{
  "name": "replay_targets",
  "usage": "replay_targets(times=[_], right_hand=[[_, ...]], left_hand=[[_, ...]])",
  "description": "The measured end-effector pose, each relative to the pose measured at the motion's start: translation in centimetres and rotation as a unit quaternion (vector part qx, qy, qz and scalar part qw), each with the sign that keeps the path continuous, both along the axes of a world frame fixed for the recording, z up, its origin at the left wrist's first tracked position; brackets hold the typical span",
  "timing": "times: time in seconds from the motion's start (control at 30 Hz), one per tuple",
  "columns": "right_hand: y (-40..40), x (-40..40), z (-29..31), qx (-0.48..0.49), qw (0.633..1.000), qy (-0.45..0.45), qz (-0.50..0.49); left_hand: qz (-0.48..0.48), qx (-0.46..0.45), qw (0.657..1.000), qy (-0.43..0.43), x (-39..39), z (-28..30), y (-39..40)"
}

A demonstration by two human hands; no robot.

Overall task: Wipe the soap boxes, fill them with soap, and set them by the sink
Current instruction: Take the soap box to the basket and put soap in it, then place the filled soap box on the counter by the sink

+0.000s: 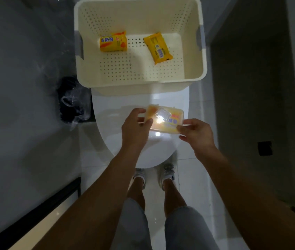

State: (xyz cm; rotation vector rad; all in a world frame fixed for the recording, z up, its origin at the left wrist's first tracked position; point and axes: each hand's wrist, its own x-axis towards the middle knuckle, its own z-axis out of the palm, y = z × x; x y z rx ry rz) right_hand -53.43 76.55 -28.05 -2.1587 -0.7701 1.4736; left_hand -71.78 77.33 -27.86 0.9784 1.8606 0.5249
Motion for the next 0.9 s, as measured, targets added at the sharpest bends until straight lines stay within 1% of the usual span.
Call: replay_targets(times=[0.07, 0.17, 0.27, 0.33, 0.47, 0.6, 0.77, 0.9], right_hand=[[0.4, 0.4, 2.7, 0.022, 1.000, 0.014, -0.014], [1.4, 1.1, 7.7, 0.074, 0.994, 0.059, -0.046], [2.5, 1.8, 13.1, 0.144, 0.982, 0.104, -0.063], [3.1, 2.0, 16.9, 0.194, 0.971, 0.118, -0.072], [3.6, 2.3, 24.3, 0.278, 0.949, 0.112, -0.097], [2.7, 3.5, 30.6, 0.331, 0.930, 0.109, -0.120], [0.2, 5.8, 36.0, 0.374, 0.904, 0.118, -0.170], [-2.1, 8.9, 39.0, 0.397, 0.888, 0.115, -0.202]], left_hand=[[-0.002, 0.020, 1.000, -0.017, 0.2, 2.3, 0.5], [-0.005, 0.064, 0.998, -0.026, 0.4, 7.1, 1.5], [-0.019, 0.110, 0.993, -0.039, 0.6, 12.6, 3.2], [-0.022, 0.130, 0.989, -0.069, 0.9, 16.6, 4.6], [-0.070, 0.175, 0.976, -0.108, 1.7, 25.0, 6.8], [-0.104, 0.209, 0.959, -0.162, 3.1, 31.2, 7.6], [-0.142, 0.230, 0.939, -0.213, 6.2, 37.0, 7.2], [-0.161, 0.242, 0.926, -0.242, 10.1, 39.9, 6.2]])
